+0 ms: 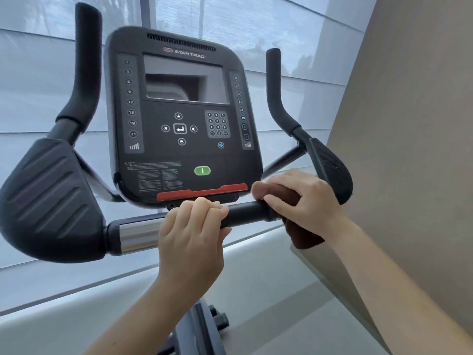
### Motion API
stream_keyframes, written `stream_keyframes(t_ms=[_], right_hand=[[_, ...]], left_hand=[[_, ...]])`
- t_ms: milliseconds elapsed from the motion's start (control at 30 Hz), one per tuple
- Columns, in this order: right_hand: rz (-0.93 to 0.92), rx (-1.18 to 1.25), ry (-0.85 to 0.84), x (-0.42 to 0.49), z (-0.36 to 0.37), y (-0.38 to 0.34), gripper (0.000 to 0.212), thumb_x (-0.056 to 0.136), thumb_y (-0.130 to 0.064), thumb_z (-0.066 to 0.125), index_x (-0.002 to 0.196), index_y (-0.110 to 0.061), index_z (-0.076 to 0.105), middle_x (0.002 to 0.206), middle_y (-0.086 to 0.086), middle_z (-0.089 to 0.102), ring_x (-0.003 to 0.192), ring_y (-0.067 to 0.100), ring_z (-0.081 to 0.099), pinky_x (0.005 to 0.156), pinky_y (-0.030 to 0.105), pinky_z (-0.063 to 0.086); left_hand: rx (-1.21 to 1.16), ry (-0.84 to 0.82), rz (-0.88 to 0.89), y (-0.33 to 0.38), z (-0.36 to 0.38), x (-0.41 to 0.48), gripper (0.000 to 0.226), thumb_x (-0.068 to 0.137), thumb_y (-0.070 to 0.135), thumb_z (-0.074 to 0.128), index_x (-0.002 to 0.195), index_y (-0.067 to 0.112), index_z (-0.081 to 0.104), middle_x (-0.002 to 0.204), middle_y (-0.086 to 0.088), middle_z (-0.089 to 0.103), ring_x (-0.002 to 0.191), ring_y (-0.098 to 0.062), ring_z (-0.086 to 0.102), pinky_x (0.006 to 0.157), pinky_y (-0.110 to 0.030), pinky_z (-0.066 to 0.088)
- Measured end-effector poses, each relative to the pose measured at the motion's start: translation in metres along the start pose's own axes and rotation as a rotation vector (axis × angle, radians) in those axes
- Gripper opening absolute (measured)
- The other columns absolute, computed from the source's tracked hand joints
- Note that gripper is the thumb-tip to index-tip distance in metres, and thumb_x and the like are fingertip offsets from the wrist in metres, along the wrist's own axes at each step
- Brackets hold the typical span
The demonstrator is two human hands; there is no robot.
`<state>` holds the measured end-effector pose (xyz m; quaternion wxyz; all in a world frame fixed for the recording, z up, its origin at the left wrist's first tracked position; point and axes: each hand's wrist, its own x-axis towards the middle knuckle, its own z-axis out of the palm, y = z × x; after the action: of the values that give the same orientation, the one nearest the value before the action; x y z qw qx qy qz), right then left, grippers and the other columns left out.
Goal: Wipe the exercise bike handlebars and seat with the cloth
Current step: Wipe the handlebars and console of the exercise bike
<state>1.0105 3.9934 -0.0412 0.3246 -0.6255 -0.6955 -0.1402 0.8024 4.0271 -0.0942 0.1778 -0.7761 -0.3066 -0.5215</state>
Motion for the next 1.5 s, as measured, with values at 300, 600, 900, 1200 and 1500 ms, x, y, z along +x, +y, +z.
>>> stream_keyframes(t_ms=[300, 600, 900, 1200, 1500], right_hand=[[0.243, -0.046, 0.115, -0.011, -0.014, 0.026, 0.016, 0.081, -0.029, 0.064, 0.094, -0.023, 0.069, 0.094, 0.001, 0.065, 0.092, 0.023, 0.056, 0.087, 0.044, 0.045], [0.223, -0.051, 0.199, -0.016, 0.014, -0.018, 0.027, 0.081, -0.038, 0.060, 0.101, -0.021, 0.067, 0.102, 0.000, 0.065, 0.095, 0.021, 0.054, 0.094, 0.050, 0.039], [0.426, -0.069, 0.442, -0.029, 0.038, -0.051, 0.030, 0.084, -0.028, 0.062, 0.109, -0.013, 0.065, 0.113, 0.008, 0.059, 0.106, 0.027, 0.046, 0.086, 0.030, 0.041], [0.456, -0.103, 0.405, -0.059, 0.032, -0.109, 0.030, 0.080, -0.033, 0.065, 0.107, -0.020, 0.067, 0.105, 0.002, 0.061, 0.096, 0.021, 0.054, 0.082, 0.029, 0.047], [0.668, -0.287, 0.466, -0.138, 0.009, -0.173, 0.028, 0.078, -0.032, 0.065, 0.104, -0.023, 0.068, 0.104, -0.001, 0.060, 0.096, 0.021, 0.054, 0.083, 0.021, 0.039]], left_hand=[[0.001, 0.001, 0.019, -0.003, 0.002, -0.002, 0.011, 0.080, 0.013, 0.058, 0.083, 0.006, 0.066, 0.078, -0.007, 0.064, 0.069, -0.028, 0.057, 0.065, -0.033, 0.035], [-0.032, -0.051, 0.011, -0.005, 0.001, -0.003, 0.011, 0.079, 0.013, 0.060, 0.086, 0.006, 0.065, 0.078, -0.008, 0.063, 0.068, -0.027, 0.054, 0.065, -0.031, 0.032], [-0.132, -0.161, -0.040, -0.003, -0.009, 0.000, 0.018, 0.072, 0.013, 0.071, 0.086, 0.005, 0.064, 0.080, -0.008, 0.062, 0.068, -0.026, 0.053, 0.067, -0.030, 0.030], [-0.436, -0.359, -0.033, -0.013, -0.038, 0.001, 0.035, 0.083, 0.030, 0.060, 0.107, 0.006, 0.061, 0.105, -0.009, 0.063, 0.097, -0.029, 0.056, 0.088, -0.031, 0.031], [-0.697, -0.347, 0.192, -0.011, -0.065, -0.031, 0.032, 0.084, 0.023, 0.059, 0.110, 0.004, 0.061, 0.116, -0.015, 0.061, 0.116, -0.035, 0.051, 0.095, -0.047, 0.038]])
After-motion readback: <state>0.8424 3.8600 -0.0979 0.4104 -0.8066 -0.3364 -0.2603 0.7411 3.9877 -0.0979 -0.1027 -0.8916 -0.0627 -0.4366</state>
